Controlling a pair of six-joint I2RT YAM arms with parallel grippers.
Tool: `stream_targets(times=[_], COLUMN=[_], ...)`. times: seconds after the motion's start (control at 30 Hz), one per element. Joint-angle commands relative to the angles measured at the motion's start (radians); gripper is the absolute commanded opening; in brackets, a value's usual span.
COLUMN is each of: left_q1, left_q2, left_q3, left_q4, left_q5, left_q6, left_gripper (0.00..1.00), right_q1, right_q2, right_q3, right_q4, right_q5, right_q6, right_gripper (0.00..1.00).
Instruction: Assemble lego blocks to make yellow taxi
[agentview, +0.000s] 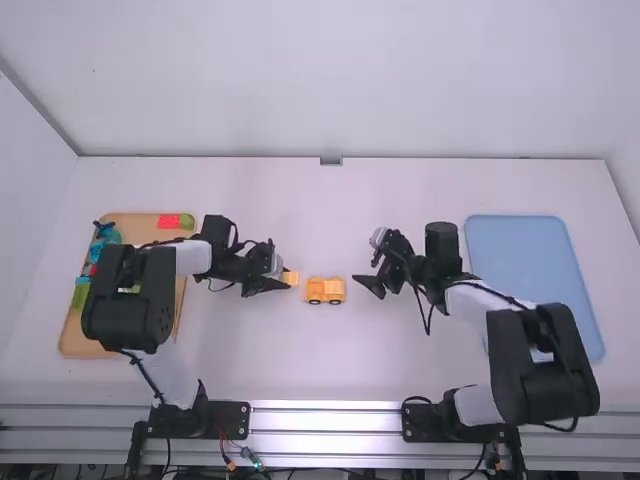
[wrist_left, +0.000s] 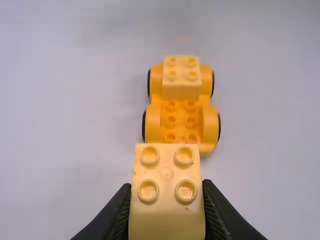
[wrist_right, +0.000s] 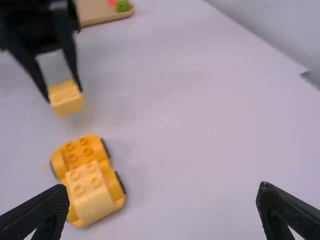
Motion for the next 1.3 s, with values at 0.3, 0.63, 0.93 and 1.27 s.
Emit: stream_targets(times=[0.3, 0.63, 0.93, 1.27], left_q1=[-0.102, -0.105, -0.149, -0.154], left_q2=[-0.024, -0.020, 0.024, 0.030], left_q3=[-0.017, -0.071, -0.103, -0.107], left_q4=[0.129, 0.190, 0.362, 0.347], left_q5=[0.018, 0.026, 0.021, -0.035], left_q6=[-0.159, -0.161, -0.307, -0.307], left_gripper=[0.06, 0.05, 0.04, 0.02], right_q1=[0.117, 0.141, 0.163, 0.174], right_q2=[0.277, 0.380, 0.497, 0.510], right_q3=[-0.045, -0.041, 0.073, 0.081], right_q4=[0.294, 0.403, 0.406, 0.403], right_q5=[-0.076, -0.071, -0.087, -0.126], right_q6=[-0.219, -0.187, -0.122, -0.182], right_gripper=[0.99, 0.98, 0.99, 1.00])
